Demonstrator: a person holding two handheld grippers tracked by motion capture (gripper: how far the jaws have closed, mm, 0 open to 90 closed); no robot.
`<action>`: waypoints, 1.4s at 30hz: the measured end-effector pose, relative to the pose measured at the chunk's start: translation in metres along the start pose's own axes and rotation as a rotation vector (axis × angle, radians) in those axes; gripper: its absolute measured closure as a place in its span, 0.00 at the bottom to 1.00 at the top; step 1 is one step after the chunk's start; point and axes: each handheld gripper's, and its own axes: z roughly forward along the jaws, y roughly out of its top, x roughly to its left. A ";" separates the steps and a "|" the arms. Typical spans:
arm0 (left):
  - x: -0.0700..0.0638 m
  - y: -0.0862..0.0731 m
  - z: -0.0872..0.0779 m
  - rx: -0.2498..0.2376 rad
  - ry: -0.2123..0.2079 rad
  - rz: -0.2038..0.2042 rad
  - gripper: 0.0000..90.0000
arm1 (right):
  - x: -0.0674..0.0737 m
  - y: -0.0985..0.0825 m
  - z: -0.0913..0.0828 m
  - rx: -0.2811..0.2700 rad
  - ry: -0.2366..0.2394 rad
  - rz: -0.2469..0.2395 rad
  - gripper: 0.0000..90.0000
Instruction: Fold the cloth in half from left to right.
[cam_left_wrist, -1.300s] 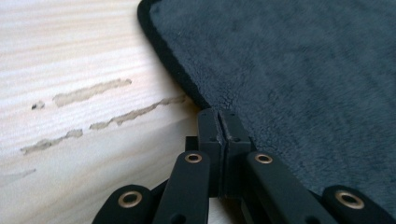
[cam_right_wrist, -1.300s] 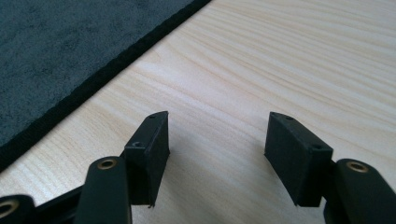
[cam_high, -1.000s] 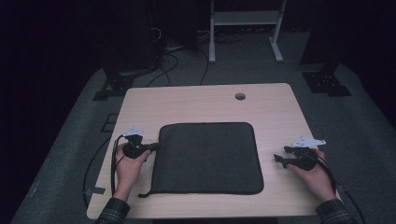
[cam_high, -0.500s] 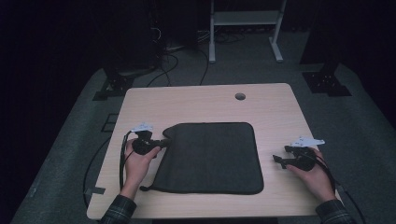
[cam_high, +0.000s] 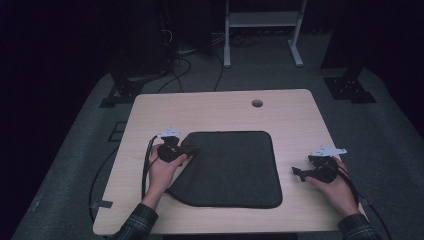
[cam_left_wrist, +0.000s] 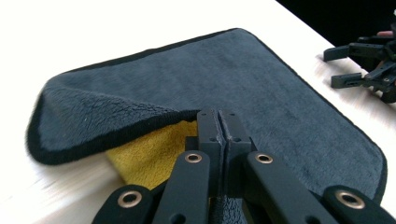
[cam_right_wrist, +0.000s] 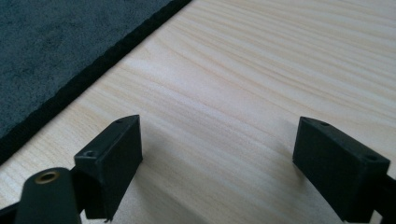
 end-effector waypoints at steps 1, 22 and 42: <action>-0.002 0.001 0.003 -0.001 -0.006 0.003 0.99 | 0.000 0.000 0.000 0.000 0.000 0.000 0.16; -0.030 0.021 0.053 0.026 -0.121 0.033 0.99 | 0.000 0.000 0.000 0.000 0.001 0.000 0.16; -0.056 0.035 0.095 0.057 -0.215 0.069 0.99 | 0.000 0.000 0.000 0.000 0.001 0.000 0.16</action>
